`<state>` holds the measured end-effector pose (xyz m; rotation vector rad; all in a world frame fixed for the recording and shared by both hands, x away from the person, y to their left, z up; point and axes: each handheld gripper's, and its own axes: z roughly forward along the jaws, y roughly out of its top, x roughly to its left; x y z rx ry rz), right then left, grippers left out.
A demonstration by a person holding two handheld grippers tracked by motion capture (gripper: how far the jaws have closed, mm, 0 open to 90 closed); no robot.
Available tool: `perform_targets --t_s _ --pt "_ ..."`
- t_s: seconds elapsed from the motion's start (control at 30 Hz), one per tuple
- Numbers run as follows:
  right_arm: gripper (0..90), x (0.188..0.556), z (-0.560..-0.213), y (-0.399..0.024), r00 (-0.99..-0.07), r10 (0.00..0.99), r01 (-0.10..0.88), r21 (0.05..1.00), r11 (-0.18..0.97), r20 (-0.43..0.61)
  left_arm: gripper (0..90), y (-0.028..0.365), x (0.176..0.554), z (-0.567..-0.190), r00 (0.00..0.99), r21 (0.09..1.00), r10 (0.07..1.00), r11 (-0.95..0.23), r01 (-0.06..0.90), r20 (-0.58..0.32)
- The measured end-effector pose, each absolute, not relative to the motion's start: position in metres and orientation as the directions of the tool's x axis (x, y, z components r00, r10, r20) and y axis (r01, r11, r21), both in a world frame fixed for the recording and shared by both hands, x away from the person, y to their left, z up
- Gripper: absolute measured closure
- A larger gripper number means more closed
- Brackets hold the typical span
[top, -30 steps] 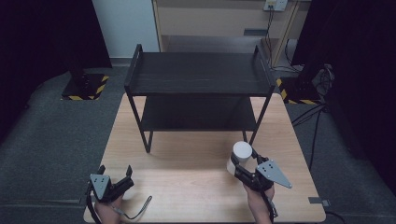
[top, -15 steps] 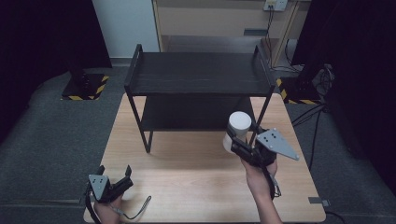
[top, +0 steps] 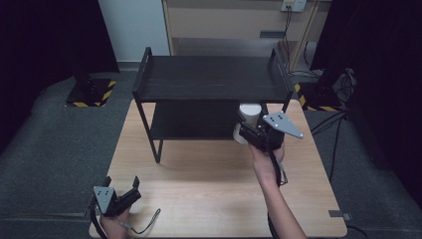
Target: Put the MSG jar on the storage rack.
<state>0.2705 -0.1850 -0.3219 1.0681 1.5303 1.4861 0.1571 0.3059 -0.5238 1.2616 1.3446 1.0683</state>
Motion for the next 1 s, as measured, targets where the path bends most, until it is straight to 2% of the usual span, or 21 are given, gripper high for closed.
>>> perform_targets --t_s 0.33,0.6,1.0 --pt "33.6 0.299 -0.347 -0.155 -0.244 0.969 0.006 1.000 -0.029 0.030 0.4 0.307 0.157 -0.525 0.006 0.986 0.996 0.087 0.143 -0.089" --pt "33.6 0.318 -0.349 -0.148 -0.212 0.977 0.006 0.999 -0.036 0.036 0.4 0.308 0.157 -0.525 0.002 0.985 0.995 0.098 0.141 -0.099" --pt "33.6 0.336 -0.351 -0.143 -0.212 0.977 0.004 1.000 -0.025 0.025 0.5 0.308 0.158 -0.524 0.001 0.984 0.995 0.096 0.147 -0.097"
